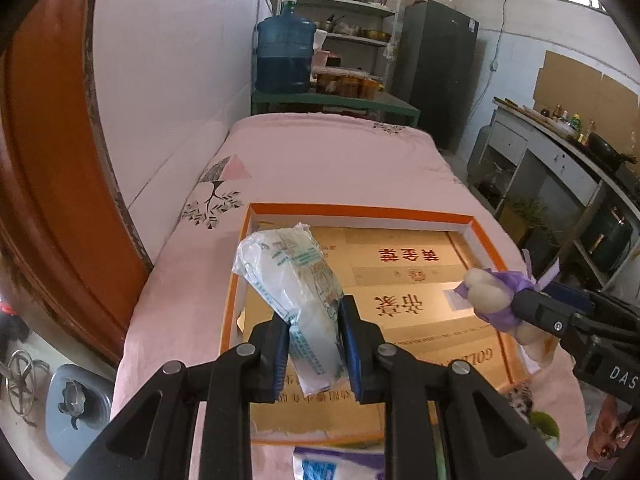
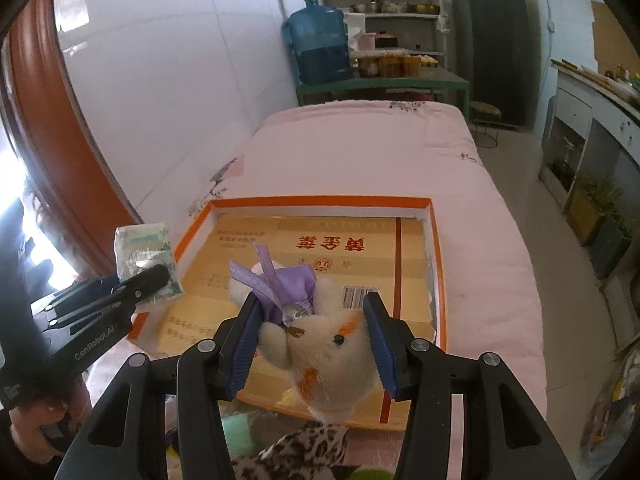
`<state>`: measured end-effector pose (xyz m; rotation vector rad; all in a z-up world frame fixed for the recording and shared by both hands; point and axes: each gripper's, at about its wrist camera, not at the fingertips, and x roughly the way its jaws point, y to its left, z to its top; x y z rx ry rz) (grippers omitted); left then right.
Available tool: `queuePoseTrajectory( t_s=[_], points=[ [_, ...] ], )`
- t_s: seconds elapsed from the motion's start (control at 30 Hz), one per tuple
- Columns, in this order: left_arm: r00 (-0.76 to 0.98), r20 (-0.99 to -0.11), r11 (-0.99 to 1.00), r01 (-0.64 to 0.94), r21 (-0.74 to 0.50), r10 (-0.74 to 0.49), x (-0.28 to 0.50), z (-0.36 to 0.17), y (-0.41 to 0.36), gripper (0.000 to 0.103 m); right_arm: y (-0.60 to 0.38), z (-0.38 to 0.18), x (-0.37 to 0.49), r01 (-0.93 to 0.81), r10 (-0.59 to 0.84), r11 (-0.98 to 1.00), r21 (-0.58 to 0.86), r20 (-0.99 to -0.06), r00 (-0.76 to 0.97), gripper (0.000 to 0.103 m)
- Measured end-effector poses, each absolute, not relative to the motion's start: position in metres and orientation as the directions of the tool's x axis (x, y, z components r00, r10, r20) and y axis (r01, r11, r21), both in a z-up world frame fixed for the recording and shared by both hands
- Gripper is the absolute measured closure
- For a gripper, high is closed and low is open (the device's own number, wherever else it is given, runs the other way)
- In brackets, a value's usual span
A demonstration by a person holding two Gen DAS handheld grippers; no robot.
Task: Organize soft objects
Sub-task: 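Carry the wipes pack with the left gripper while the right carries the bunny over the box, then open the left gripper dropping the wipes while the right releases the bunny into the box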
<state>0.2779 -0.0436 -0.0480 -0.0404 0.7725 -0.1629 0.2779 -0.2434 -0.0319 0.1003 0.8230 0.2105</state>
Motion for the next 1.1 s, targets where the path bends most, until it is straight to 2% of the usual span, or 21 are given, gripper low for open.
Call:
queuePoseTrajectory(
  t_s=[0.63, 0.9, 1.0, 1.07, 1.1],
  points=[
    [0.652, -0.749, 0.991, 0.120, -0.052, -0.118, 0.309, -0.083, -0.051, 0.078, -0.248, -0.067, 0.307, -0.129, 0.206, 0.979, 0.160, -0.767, 0.608, 0.050],
    [0.635, -0.763, 0.991, 0.122, -0.054, -0.120, 0.313, -0.089, -0.053, 0.075, -0.250, -0.081, 0.309, -0.112, 0.199, 0.980, 0.165, -0.793, 0.576, 0.048],
    [0.620, -0.771, 0.986, 0.153, -0.060, -0.143, 0.314, -0.093, -0.054, 0.065, -0.249, -0.082, 0.310, -0.107, 0.189, 0.982, 0.156, -0.799, 0.571, 0.044],
    [0.587, -0.792, 0.983, 0.157, -0.089, -0.166, 0.316, -0.098, -0.051, 0.032, -0.248, -0.083, 0.310, -0.102, 0.179, 0.984, 0.147, -0.804, 0.567, 0.040],
    [0.582, -0.797, 0.984, 0.155, -0.086, -0.162, 0.315, -0.099, -0.051, 0.028, -0.248, -0.082, 0.309, -0.099, 0.175, 0.985, 0.145, -0.805, 0.567, 0.040]
  ],
)
